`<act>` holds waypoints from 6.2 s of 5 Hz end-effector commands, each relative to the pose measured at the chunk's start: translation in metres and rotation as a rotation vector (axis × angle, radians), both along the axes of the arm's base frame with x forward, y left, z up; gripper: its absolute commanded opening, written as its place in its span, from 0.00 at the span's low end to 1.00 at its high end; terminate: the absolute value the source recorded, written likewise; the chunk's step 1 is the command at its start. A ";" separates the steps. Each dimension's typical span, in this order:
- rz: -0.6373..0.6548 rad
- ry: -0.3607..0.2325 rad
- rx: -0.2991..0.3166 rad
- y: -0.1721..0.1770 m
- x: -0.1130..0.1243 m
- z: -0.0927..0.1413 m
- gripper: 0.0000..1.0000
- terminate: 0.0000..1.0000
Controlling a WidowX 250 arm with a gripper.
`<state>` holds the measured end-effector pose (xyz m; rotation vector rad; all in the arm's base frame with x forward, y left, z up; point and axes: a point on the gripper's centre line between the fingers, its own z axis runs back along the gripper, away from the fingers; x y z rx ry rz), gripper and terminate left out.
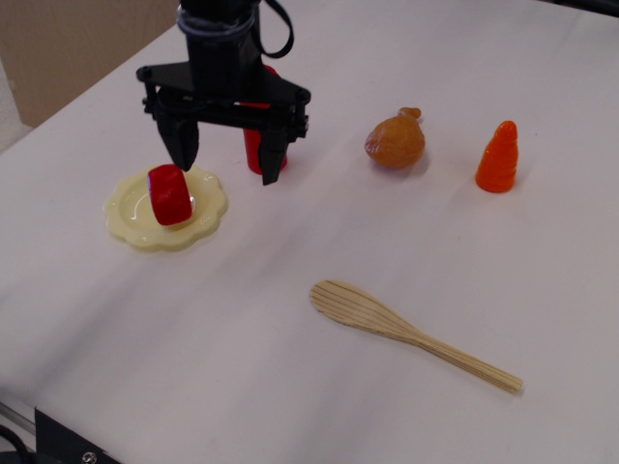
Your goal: Take sushi off plate
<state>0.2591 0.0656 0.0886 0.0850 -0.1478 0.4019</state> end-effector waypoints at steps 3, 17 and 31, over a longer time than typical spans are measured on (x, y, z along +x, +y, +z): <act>0.266 -0.063 -0.039 0.056 0.015 -0.027 1.00 0.00; -0.242 -0.031 -0.014 -0.076 0.034 0.001 0.00 0.00; -0.371 -0.139 -0.066 -0.099 0.015 0.033 1.00 0.00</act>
